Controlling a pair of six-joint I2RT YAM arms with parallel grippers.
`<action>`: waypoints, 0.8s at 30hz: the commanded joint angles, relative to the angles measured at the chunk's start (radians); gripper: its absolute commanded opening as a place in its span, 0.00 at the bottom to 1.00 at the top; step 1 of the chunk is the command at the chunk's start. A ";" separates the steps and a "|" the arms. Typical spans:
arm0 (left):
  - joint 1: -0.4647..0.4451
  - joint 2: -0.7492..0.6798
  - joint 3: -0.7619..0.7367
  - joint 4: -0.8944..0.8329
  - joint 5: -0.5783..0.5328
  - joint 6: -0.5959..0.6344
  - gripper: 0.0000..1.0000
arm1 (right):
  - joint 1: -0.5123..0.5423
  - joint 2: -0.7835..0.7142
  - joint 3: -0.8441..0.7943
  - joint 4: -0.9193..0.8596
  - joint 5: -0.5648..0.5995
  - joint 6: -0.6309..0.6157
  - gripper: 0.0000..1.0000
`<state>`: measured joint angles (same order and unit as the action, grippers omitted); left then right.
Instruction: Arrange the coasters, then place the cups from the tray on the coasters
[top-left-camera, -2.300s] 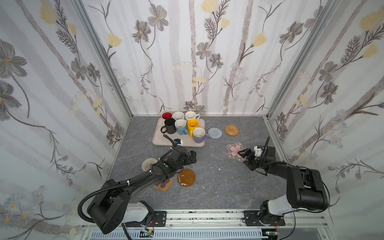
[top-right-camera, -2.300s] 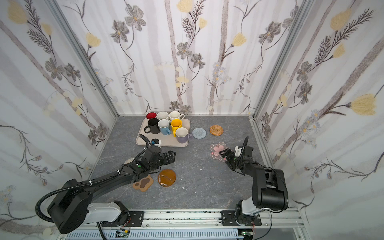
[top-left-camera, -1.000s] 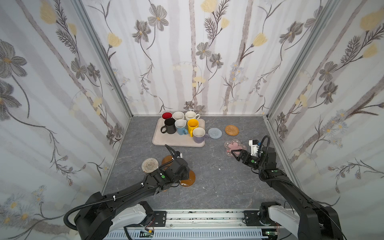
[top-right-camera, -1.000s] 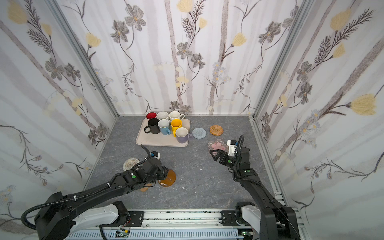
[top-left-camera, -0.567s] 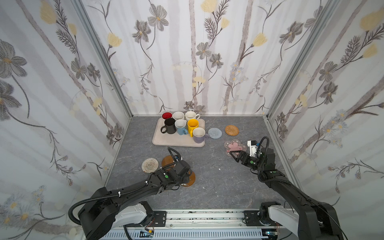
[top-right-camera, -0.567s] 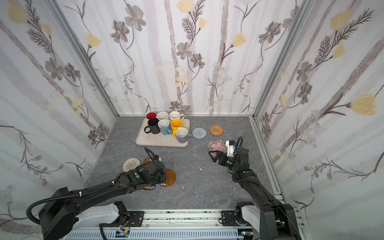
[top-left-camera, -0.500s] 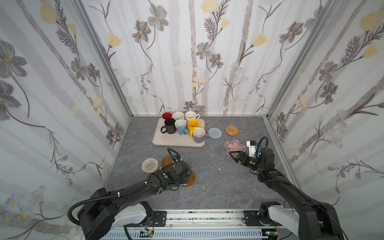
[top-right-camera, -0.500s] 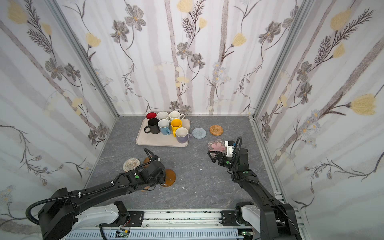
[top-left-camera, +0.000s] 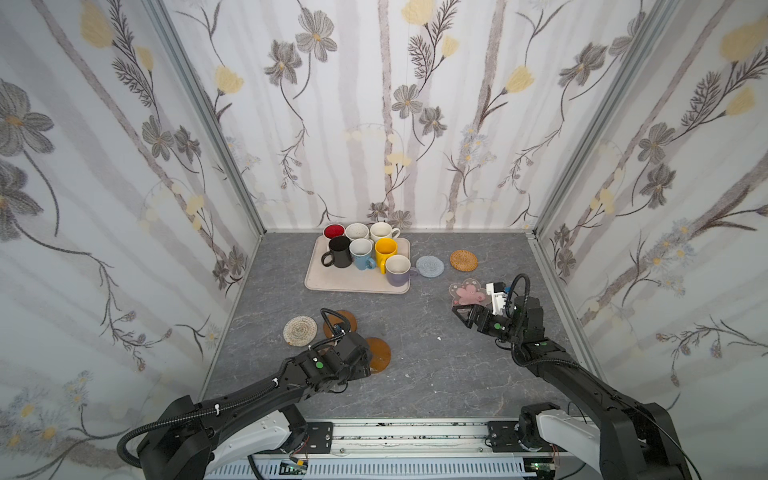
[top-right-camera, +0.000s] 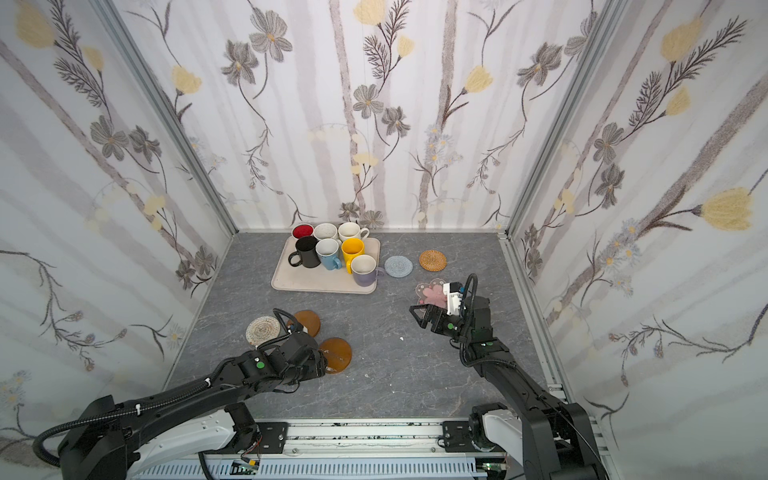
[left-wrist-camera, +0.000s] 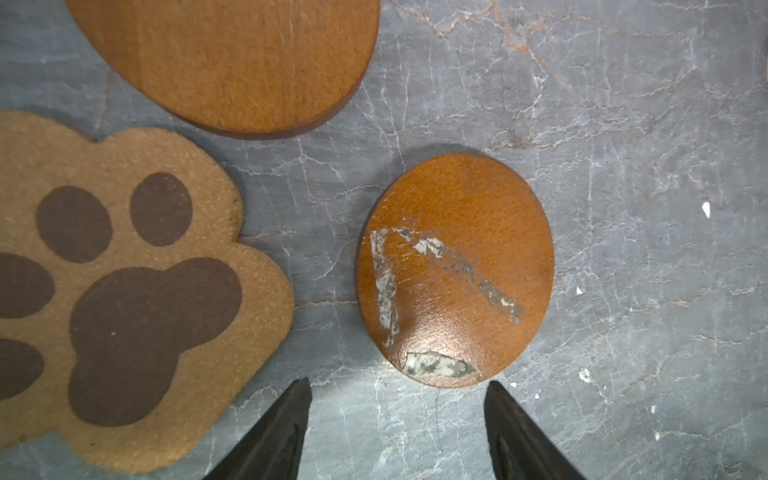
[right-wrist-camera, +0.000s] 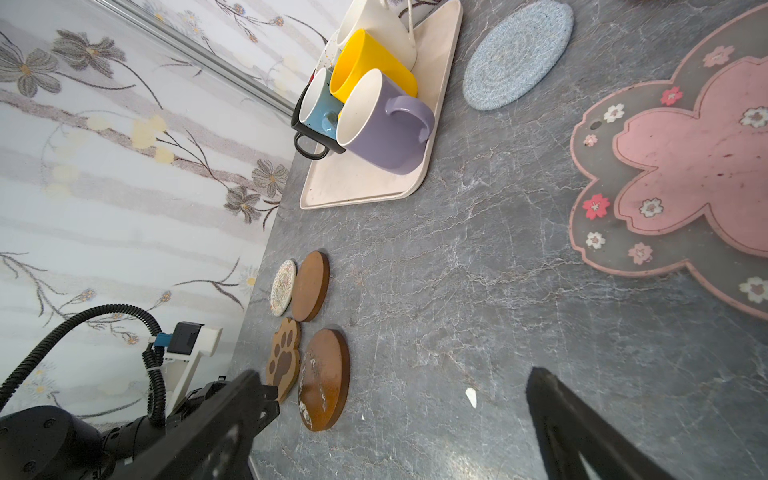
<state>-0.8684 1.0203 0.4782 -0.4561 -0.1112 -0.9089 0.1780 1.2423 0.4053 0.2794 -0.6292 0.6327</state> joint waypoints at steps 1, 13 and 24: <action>0.000 0.021 0.004 -0.004 -0.011 -0.013 0.69 | 0.003 -0.003 0.007 0.037 -0.003 -0.018 1.00; 0.001 0.137 0.032 0.119 0.015 -0.017 0.69 | 0.003 0.002 0.014 0.028 -0.008 -0.018 1.00; -0.001 0.179 0.028 0.215 0.046 -0.050 0.69 | 0.003 0.004 0.014 0.026 -0.010 -0.019 1.00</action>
<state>-0.8688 1.1961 0.5037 -0.2825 -0.0700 -0.9318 0.1802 1.2449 0.4114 0.2752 -0.6292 0.6266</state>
